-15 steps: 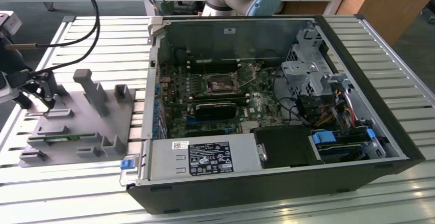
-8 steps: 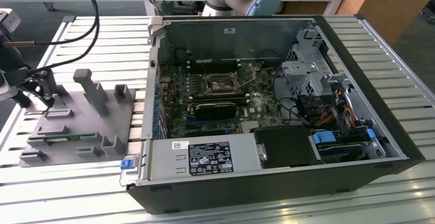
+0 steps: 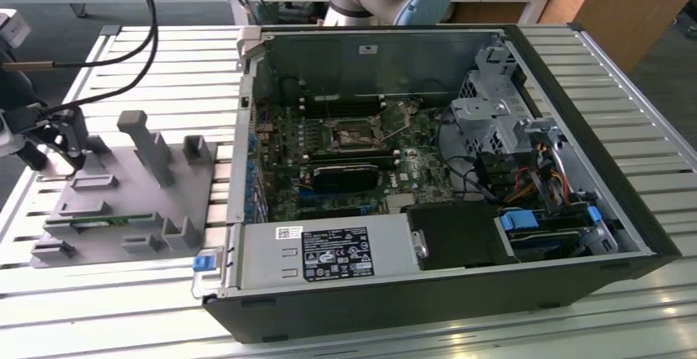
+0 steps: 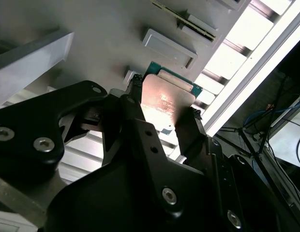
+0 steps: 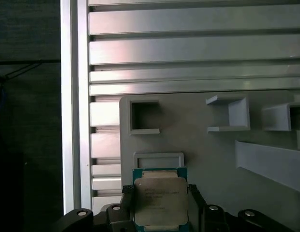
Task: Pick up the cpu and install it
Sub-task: 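Pick up the cpu and move it towards the insertion slot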
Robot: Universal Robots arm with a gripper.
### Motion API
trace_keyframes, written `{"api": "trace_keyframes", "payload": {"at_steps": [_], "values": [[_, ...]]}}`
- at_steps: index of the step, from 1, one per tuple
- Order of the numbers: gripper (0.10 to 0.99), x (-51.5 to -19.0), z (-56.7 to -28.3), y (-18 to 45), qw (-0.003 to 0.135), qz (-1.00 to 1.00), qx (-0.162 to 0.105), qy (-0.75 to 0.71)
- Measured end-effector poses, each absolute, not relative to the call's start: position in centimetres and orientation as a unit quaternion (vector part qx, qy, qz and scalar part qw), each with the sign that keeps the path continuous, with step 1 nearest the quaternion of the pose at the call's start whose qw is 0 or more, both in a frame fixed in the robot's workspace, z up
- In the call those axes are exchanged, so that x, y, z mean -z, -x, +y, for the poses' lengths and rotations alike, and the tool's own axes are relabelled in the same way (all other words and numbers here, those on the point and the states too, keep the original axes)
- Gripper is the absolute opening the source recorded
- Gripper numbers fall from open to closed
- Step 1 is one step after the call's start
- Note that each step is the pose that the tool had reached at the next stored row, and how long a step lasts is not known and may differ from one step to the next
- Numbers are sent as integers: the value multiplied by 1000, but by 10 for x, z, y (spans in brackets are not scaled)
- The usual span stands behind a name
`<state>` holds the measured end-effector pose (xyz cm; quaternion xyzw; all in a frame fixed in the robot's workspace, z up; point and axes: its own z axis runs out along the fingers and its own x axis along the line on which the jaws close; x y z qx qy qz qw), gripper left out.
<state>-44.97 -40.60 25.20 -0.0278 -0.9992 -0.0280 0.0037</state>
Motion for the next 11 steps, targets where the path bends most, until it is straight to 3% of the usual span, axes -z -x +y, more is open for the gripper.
{"api": "trace_keyframes", "payload": {"at_steps": [11], "values": [[525, -258, -405, 450, 4, -999, 28, 28]]}}
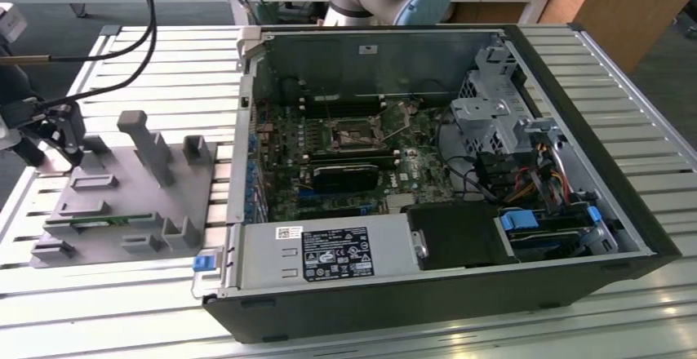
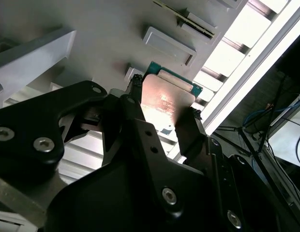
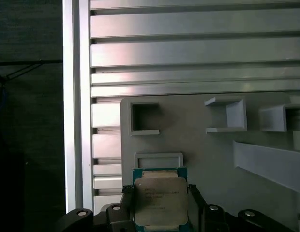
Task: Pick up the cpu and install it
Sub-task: 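Pick up the cpu and move it towards the insertion slot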
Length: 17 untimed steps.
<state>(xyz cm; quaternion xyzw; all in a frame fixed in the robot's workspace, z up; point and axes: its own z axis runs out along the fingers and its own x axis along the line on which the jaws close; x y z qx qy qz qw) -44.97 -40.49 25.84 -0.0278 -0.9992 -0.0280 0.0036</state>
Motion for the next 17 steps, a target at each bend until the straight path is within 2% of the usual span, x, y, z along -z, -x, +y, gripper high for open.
{"api": "trace_keyframes", "payload": {"at_steps": [17], "values": [[525, -273, -403, 450, 4, -999, 28, 28]]}}
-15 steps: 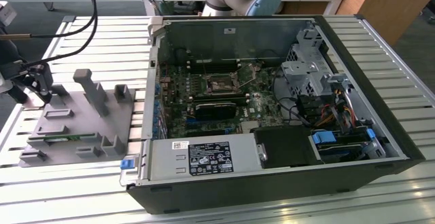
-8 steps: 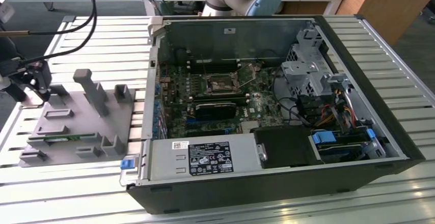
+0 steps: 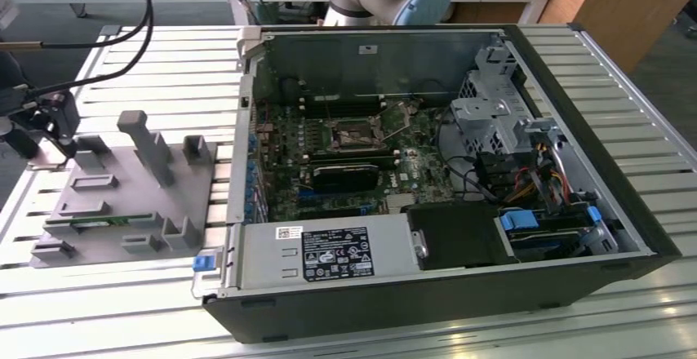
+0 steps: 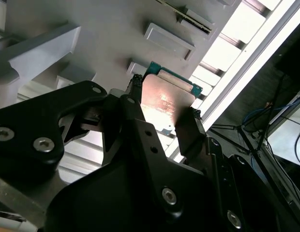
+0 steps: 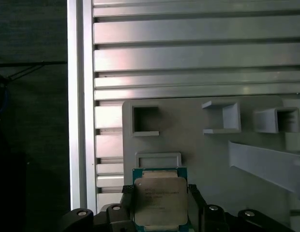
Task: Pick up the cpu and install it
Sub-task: 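Pick up the cpu and move it towards the insertion slot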
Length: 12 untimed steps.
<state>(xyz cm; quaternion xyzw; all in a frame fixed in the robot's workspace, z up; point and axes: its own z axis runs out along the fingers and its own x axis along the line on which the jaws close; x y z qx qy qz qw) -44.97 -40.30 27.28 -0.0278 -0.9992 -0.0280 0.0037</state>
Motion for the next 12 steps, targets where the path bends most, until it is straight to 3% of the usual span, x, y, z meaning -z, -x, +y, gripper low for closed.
{"api": "trace_keyframes", "payload": {"at_steps": [12], "values": [[525, -292, -402, 450, 4, -999, 28, 28]]}}
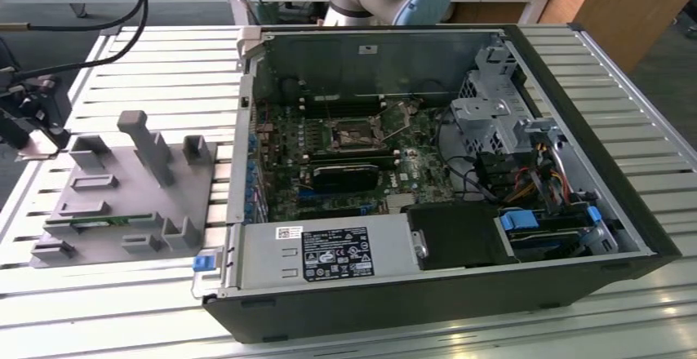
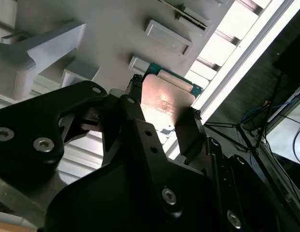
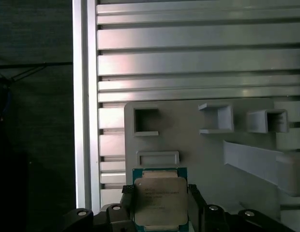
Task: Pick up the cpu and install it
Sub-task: 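Pick up the cpu and move it towards the insertion slot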
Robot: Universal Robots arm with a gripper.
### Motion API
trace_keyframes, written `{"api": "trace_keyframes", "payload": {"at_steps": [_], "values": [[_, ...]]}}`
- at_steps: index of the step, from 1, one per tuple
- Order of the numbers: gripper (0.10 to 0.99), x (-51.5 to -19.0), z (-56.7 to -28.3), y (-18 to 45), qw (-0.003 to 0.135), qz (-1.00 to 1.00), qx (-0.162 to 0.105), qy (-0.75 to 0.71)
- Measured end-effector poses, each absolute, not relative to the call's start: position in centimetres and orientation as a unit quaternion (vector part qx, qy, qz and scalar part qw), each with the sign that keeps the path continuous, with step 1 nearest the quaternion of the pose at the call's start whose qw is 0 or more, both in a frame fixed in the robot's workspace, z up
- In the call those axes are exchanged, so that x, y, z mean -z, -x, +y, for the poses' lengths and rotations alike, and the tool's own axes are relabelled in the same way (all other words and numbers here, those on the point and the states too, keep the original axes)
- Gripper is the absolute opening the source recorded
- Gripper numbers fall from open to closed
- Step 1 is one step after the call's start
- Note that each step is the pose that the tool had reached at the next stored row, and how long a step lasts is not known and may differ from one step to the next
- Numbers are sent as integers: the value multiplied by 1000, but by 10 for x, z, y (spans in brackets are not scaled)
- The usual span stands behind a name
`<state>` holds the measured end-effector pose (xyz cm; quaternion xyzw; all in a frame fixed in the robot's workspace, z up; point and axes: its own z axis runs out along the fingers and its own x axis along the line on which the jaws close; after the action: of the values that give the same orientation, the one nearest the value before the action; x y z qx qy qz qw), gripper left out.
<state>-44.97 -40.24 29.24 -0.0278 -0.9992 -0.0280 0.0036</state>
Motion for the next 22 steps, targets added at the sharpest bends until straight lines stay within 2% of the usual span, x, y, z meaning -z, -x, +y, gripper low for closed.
{"api": "trace_keyframes", "payload": {"at_steps": [22], "values": [[525, -338, -402, 450, 4, -999, 28, 28]]}}
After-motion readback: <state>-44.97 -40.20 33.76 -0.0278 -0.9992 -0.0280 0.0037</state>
